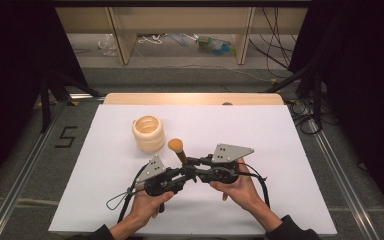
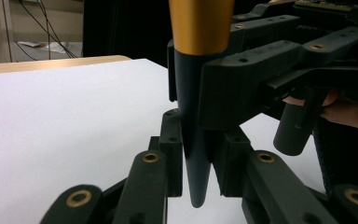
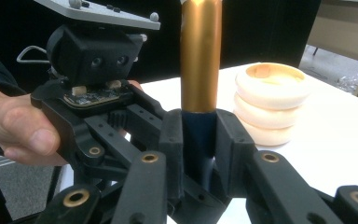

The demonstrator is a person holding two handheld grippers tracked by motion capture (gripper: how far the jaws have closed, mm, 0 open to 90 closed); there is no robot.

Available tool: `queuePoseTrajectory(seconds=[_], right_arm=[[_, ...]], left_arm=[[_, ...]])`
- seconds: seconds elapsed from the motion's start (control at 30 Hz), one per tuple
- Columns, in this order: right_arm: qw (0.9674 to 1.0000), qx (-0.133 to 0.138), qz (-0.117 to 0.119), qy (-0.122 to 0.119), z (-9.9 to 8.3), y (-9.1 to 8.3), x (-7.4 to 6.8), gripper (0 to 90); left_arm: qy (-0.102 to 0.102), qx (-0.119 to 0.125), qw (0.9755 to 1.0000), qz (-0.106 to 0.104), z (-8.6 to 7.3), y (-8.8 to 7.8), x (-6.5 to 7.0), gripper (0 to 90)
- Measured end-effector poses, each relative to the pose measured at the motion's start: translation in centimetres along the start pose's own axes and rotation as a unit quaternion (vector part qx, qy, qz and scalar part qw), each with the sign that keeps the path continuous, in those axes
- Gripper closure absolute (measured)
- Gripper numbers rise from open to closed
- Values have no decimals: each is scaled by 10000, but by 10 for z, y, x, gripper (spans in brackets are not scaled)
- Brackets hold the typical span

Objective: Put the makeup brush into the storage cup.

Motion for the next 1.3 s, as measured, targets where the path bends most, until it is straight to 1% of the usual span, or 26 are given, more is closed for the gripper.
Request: queuePoseTrajectory(seconds=[0.17, 0.2, 0.23, 0.3, 0.33, 0.37, 0.43, 0.47, 0.5, 0.57, 0.63, 0.67, 0.7, 0.73, 0.77, 0.83, 0.9, 0.93, 0.97, 1.0, 1.03, 1.07, 1.1, 1.17, 1.23, 1.3], right_arm=[[10000, -79, -24, 3, -1, 0, 0, 745], [10000, -79, -22, 32, -1, 0, 0, 742], [10000, -59, 24, 65, -1, 1, 0, 737], [9998, 11, -51, 177, 1, -2, 3, 683], [9998, 23, -85, 157, 3, -2, 4, 652], [9998, -45, -84, 156, 3, -5, 4, 619], [9996, 62, -108, 254, 7, -7, 6, 515], [9994, 97, -117, 312, 9, -8, 6, 484], [9993, 104, -177, 303, 10, -9, 8, 464], [9992, 69, -172, 342, 11, -13, 8, 441], [9990, 72, -207, 395, 12, -16, 9, 414], [9991, 62, -267, 338, 11, -18, 11, 403], [9991, 10, -308, 303, 10, -21, 12, 398], [9989, -23, -352, 299, 8, -23, 13, 394], [9986, -68, -419, 305, 6, -26, 14, 393], [9982, -126, -505, 286, 2, -32, 17, 386], [9971, -186, -678, 279, -4, -40, 21, 380], [9965, -236, -753, 291, -7, -44, 23, 376], [9960, -255, -795, 319, -10, -48, 24, 375], [9955, -309, -806, 403, -12, -52, 24, 374], [9953, -258, -834, 417, -13, -54, 24, 367], [9943, -349, -932, 387, -16, -59, 26, 359], [9937, -310, -1034, 308, -17, -63, 30, 355], [9927, -312, -1097, 385, -20, -68, 30, 342], [9914, -455, -1153, 423, -24, -74, 30, 327], [9898, -463, -1307, 335, -27, -79, 33, 317]], left_arm=[[-96, -71, 9999, -18, -1, 0, 0, 759], [-40, -83, 10000, -20, -1, 0, -1, 759], [-127, -102, 9999, 33, -2, 0, -1, 759], [-90, -163, 9998, 25, -3, 1, -2, 759], [-105, -168, 9998, 38, -4, 1, -3, 759], [-85, -168, 9998, 30, -3, 1, -3, 759], [-71, -154, 9999, 27, -2, 1, -3, 759], [-49, -175, 9998, 47, -2, 0, -4, 759], [-66, -183, 9998, 71, -2, 0, -5, 759], [-43, -163, 9998, 121, -1, -1, -8, 759], [-115, -136, 9997, 163, 1, -3, -9, 759], [-121, -118, 9996, 223, 2, -4, -11, 759], [-21, -132, 9997, 201, 3, -5, -13, 759], [-34, -110, 9997, 232, 5, -6, -15, 759], [-104, -85, 9994, 314, 6, -7, -18, 759], [-28, -73, 9993, 372, 10, -10, -23, 759], [-86, -11, 9989, 450, 13, -13, -27, 759], [38, -7, 9990, 453, 15, -14, -30, 759], [80, -8, 9986, 526, 16, -16, -33, 759], [29, 10, 9982, 598, 17, -17, -36, 759], [55, 16, 9980, 628, 19, -19, -39, 759], [67, 36, 9978, 659, 20, -20, -41, 759], [37, 55, 9974, 711, 21, -22, -44, 759], [67, 80, 9969, 783, 24, -24, -49, 759], [111, 128, 9962, 856, 28, -27, -53, 759], [119, 149, 9952, 963, 30, -30, -59, 759]])
Point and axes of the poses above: each handheld gripper's, and its own axes: y roughly forward along the jaws, z roughly out of its top, x roughly to its right, the point moved 9 cm from there along y, roughly forward along the jaws, and after that the axes turned 15 degrees about -y, right-handed, at the moved point
